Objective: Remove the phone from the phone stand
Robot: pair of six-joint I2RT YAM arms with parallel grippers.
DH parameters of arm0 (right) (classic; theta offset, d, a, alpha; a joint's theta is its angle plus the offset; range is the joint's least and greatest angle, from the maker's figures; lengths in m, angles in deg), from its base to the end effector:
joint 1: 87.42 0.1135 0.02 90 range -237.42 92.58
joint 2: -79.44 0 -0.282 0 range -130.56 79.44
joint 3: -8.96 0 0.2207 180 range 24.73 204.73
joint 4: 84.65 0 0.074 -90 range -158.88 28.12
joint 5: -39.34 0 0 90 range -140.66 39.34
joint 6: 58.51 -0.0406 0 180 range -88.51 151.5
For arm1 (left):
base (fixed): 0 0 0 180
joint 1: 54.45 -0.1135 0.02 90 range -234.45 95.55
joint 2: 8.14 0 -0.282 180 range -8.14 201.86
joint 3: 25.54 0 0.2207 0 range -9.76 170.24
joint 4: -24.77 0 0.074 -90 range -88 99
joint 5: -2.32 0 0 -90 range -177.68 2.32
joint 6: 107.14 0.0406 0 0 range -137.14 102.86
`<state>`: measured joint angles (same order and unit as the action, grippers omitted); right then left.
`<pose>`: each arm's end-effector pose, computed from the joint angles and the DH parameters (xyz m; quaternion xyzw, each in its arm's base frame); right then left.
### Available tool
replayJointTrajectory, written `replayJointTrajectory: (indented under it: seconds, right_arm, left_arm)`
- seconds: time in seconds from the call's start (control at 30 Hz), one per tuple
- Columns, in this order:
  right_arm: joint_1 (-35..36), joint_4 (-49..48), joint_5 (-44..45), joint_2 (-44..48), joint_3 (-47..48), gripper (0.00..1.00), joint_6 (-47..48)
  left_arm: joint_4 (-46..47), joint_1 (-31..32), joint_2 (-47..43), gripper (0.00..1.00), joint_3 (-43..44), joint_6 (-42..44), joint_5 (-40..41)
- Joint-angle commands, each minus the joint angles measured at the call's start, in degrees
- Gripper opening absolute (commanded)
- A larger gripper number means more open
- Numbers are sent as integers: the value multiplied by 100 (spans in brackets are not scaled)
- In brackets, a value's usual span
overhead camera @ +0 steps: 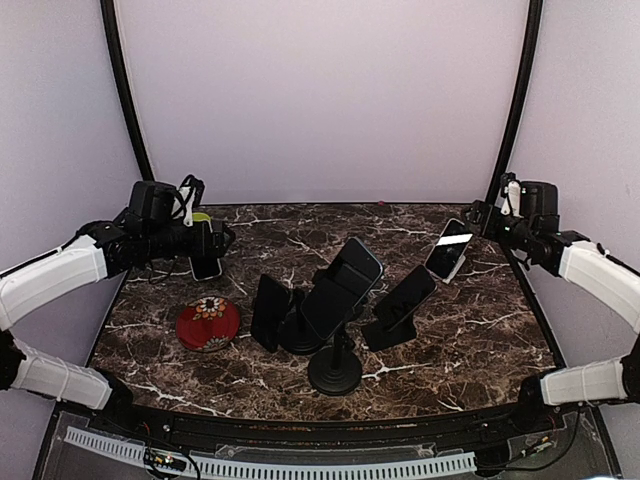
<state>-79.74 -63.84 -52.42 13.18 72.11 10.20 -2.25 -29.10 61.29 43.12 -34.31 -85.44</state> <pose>0.2293 0.0322 0.3132 0.0910 0.8333 0.1488 0.5246 0.2202 -0.1026 0.3211 0.0510 0.8546 -0.1717 0.4874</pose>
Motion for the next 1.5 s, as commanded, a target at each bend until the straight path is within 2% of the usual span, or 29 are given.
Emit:
replayJointTrajectory:
  seconds: [0.0,0.2,0.37,0.57,0.73,0.93,1.13,1.3,1.47]
  right_arm:
    - [331,-171,-289,467,72,99,209]
    - [957,-20,-446,706,268,99,511]
    - [1766,90,-461,1301,159,99,850]
    - [2943,338,40,2088,-207,99,1440]
    - [3650,352,331,2586,-655,99,1912]
    - [4493,-59,852,3179,-1252,97,2380]
    - [5442,-113,1549,2865,-1336,90,2640]
    - [6344,-455,2156,2656,-1451,89,2956]
    - [7032,-917,2885,2376,-1474,89,3226]
  left_arm:
    - [-347,483,-407,99,423,836,-362]
    - [-548,484,-958,99,517,1107,-655]
    - [-516,517,-1302,99,507,1140,-1293]
    - [-778,550,-1444,99,555,1305,-1539]
    - [-808,660,-1472,99,654,1243,-1728]
    - [-584,912,-1593,99,655,1143,-1631]
    - [-544,1242,-1467,99,769,1231,-1582]
    - [-496,1490,-1419,99,874,1389,-1777]
    - [-439,1803,-1458,99,890,1321,-1535]
